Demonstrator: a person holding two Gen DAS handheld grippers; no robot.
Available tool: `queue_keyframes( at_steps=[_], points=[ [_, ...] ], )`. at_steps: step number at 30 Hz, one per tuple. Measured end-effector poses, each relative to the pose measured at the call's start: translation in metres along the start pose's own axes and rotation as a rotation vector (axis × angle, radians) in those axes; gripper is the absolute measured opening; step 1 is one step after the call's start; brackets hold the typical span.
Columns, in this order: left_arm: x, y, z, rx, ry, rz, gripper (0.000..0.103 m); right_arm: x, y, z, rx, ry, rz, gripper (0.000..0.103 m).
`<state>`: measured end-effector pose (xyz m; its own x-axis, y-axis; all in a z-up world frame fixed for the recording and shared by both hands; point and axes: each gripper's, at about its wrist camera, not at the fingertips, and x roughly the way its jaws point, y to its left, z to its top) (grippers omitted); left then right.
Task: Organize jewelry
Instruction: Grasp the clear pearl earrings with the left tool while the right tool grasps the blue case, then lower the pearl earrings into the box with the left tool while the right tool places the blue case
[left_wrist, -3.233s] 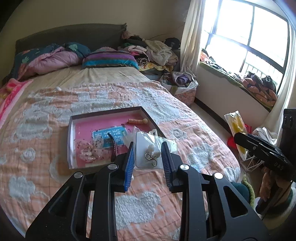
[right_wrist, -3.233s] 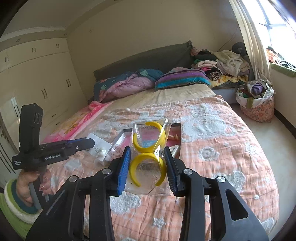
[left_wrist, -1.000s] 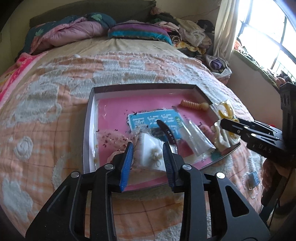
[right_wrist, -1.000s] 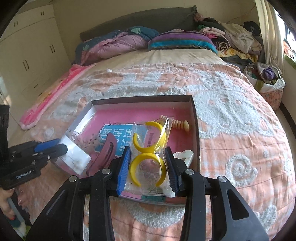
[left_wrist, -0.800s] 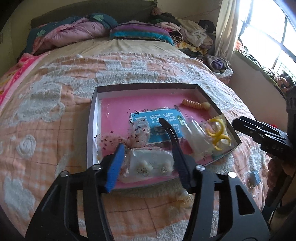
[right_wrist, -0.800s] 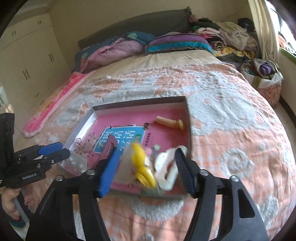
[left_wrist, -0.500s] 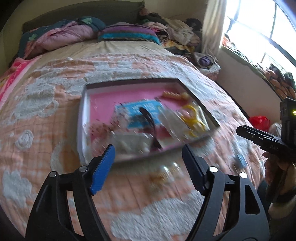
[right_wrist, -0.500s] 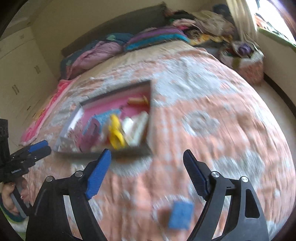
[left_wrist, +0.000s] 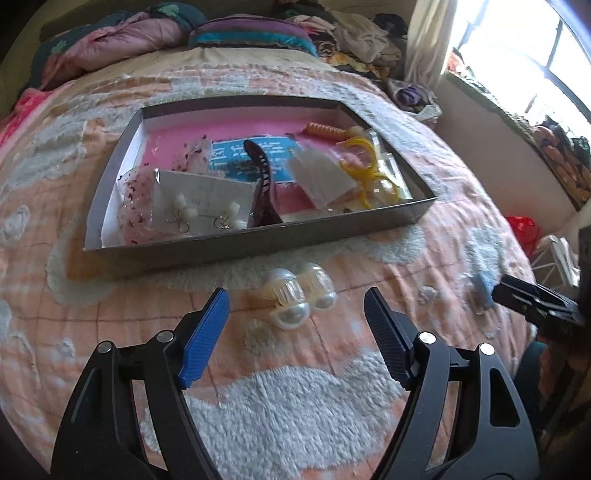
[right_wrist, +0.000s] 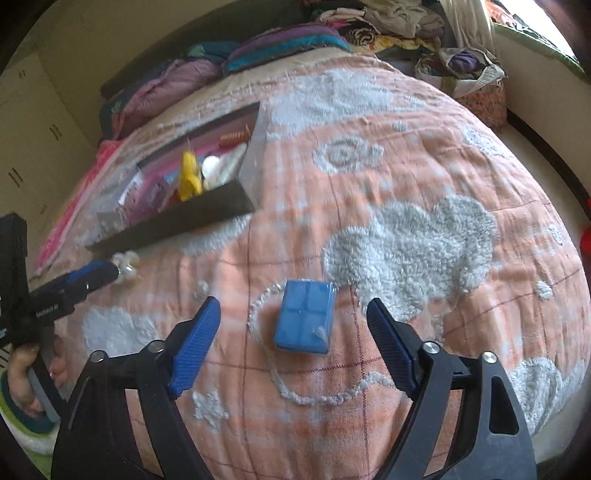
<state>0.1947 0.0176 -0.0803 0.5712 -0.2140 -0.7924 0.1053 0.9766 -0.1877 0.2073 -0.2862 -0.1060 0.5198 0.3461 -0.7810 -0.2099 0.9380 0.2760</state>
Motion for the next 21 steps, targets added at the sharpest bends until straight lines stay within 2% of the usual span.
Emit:
queue_keyframes(
  at_steps=[1,3,4,6,7,8,9,14,17,21],
  points=[
    [0.003,0.001,0.0,-0.01,0.004,0.004,0.068,0.003,0.001,0.0,-0.005,0.012,0.001,0.066],
    [0.01,0.004,0.001,-0.025,0.012,0.016,0.068,0.012,0.002,-0.001,-0.01,0.04,-0.012,0.062],
    [0.013,0.005,0.0,-0.032,0.017,0.018,0.068,0.015,0.002,-0.001,-0.01,0.051,-0.017,0.049],
    [0.018,0.008,-0.001,-0.041,0.021,0.012,0.067,0.021,0.002,-0.003,-0.017,0.068,-0.027,0.031],
    [0.02,0.008,-0.001,-0.038,0.023,0.012,0.061,0.021,0.005,-0.004,-0.033,0.067,-0.015,0.031],
    [0.021,0.008,-0.001,-0.033,0.023,0.01,0.044,0.019,0.008,-0.005,-0.048,0.062,-0.002,0.031],
    [0.02,0.009,-0.001,-0.029,0.023,-0.006,0.04,0.015,0.016,-0.004,-0.076,0.048,0.021,0.031],
    [0.002,0.01,0.003,-0.011,0.015,-0.042,0.039,-0.008,0.052,0.013,-0.159,-0.046,0.106,0.031],
    [-0.027,0.016,0.012,-0.022,-0.044,-0.069,0.039,-0.014,0.075,0.031,-0.207,-0.089,0.148,0.031],
    [-0.056,0.032,0.034,-0.029,-0.115,-0.035,0.039,-0.008,0.103,0.058,-0.249,-0.116,0.17,0.031]
  ],
)
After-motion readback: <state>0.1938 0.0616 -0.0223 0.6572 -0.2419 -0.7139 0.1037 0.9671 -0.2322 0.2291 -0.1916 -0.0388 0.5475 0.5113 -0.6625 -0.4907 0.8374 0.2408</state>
